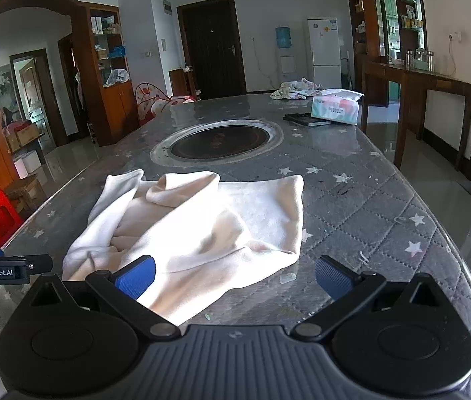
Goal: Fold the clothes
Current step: 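Move both open grippers toward the crumpled cream sweatshirt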
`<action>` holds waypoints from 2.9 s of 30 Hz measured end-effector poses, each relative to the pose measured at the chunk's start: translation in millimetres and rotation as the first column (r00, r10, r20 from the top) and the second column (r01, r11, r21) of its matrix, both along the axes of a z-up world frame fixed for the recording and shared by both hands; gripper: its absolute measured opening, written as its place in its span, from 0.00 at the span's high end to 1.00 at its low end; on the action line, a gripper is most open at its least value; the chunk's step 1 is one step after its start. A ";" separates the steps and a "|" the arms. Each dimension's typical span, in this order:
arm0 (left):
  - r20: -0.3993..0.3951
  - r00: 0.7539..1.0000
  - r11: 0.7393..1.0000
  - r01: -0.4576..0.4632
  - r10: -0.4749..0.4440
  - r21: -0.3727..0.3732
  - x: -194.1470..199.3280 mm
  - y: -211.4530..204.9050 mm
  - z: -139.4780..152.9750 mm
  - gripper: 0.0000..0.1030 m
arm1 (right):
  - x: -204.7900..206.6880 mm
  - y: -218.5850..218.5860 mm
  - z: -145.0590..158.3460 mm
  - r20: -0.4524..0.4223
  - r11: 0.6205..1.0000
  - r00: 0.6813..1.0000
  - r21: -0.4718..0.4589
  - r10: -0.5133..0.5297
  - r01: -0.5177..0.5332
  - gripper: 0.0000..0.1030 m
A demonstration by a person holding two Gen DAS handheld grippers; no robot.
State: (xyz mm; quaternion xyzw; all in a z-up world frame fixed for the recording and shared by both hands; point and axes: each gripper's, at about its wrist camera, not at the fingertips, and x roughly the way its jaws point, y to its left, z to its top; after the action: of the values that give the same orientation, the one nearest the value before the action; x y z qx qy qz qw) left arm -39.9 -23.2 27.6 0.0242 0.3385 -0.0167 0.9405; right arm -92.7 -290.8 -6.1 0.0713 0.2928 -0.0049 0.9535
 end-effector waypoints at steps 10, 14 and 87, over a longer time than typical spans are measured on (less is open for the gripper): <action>0.003 1.000 1.000 0.024 -0.024 0.017 -7.6 -8.5 3.3 0.00 | -6.3 6.6 3.2 0.008 1.000 1.000 0.001 0.017 -0.017 0.00; 0.000 0.999 0.999 0.035 -0.035 0.024 -8.8 -12.6 3.2 0.00 | -7.3 9.6 3.6 0.008 1.000 1.000 -0.001 0.026 -0.026 0.00; -0.053 0.992 0.991 0.119 -0.116 0.055 -13.2 -42.5 -4.0 0.00 | -1.5 32.5 -4.5 -0.048 0.996 0.995 -0.019 0.082 -0.083 0.00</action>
State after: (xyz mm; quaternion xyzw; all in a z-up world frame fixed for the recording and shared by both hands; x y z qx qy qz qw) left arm -53.0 -65.7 23.7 0.0708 0.3602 -0.0628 0.9281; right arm -94.2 -258.3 -10.6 0.0488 0.3180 0.0296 0.9464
